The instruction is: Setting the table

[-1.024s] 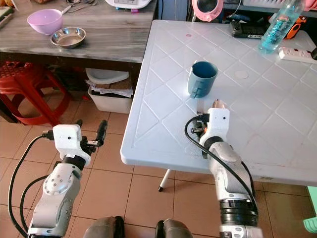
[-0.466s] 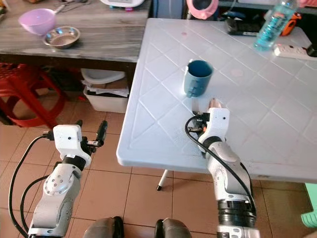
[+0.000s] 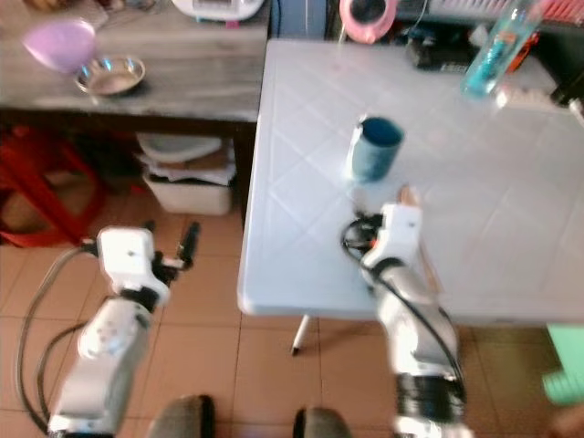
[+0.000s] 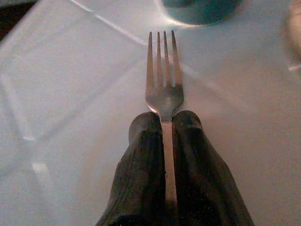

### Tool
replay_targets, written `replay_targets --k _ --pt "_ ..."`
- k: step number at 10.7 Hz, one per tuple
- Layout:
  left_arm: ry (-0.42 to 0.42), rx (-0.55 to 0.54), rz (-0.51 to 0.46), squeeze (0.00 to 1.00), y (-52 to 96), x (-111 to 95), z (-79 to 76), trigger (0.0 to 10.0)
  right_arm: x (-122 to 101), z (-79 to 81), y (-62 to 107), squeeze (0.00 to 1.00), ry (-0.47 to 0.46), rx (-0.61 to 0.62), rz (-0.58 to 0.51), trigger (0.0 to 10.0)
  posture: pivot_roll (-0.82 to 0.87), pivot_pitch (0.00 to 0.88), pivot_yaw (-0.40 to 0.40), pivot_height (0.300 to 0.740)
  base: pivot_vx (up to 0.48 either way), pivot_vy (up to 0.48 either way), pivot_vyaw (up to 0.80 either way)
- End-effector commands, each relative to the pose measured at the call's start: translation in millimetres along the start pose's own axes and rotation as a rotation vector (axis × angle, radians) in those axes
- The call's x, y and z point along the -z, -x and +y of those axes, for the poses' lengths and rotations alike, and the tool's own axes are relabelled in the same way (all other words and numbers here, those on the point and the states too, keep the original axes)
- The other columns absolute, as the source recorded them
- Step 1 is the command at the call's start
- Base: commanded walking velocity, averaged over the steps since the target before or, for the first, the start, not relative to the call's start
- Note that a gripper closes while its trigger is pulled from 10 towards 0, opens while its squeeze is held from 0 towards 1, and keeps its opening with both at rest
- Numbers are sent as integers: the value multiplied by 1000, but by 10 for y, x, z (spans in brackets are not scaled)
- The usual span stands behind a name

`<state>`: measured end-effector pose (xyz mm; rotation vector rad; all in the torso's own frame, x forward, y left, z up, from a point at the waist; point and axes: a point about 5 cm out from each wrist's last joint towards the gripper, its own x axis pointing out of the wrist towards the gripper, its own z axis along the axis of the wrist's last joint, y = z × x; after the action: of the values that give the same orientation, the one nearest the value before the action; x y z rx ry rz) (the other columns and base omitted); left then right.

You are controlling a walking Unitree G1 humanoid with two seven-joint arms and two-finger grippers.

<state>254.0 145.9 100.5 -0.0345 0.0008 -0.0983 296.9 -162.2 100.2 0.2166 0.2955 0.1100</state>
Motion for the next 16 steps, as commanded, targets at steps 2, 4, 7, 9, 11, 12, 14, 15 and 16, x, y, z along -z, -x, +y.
replay_targets --k 2,4,7,9,11,12,14,15,16 --pt "0 2 -12 0 -13 -15 -34 10000 297 163 -8 0 -29 -101 132 0 -1 128 -1 740 0 478 0" --pt "3 2 -7 0 -9 7 -54 10000 250 191 -22 0 -23 -118 103 0 -8 124 -3 740 0 467 0" --pt "-14 -1 -19 0 -48 -1 -55 10000 96 254 -16 0 70 -144 -17 0 -17 119 -2 740 97 426 0" --pt "-7 -9 -48 0 -82 -63 -54 10000 40 260 -2 0 102 -143 -69 0 -18 117 -4 740 366 307 0" --pt "-13 -8 -36 0 -85 -53 -66 10000 -2 320 -11 0 152 -178 -103 0 -9 116 -10 740 437 126 0" --pt "-33 -35 -59 0 -104 -108 -13 10000 -49 361 -20 0 167 -200 -124 0 -1 134 -12 740 472 0 0" --pt "-39 -69 -63 0 -84 -135 50 10000 -83 384 -19 0 170 -206 -145 0 2 147 -14 740 480 0 0" --pt "-37 -69 -57 0 -65 -114 39 10000 -76 397 -10 0 174 -208 -152 0 0 149 -13 740 480 0 0" --pt "-34 -65 -53 0 -57 -100 17 10000 -79 414 -2 0 191 -214 -163 0 -4 149 -13 740 480 0 0"
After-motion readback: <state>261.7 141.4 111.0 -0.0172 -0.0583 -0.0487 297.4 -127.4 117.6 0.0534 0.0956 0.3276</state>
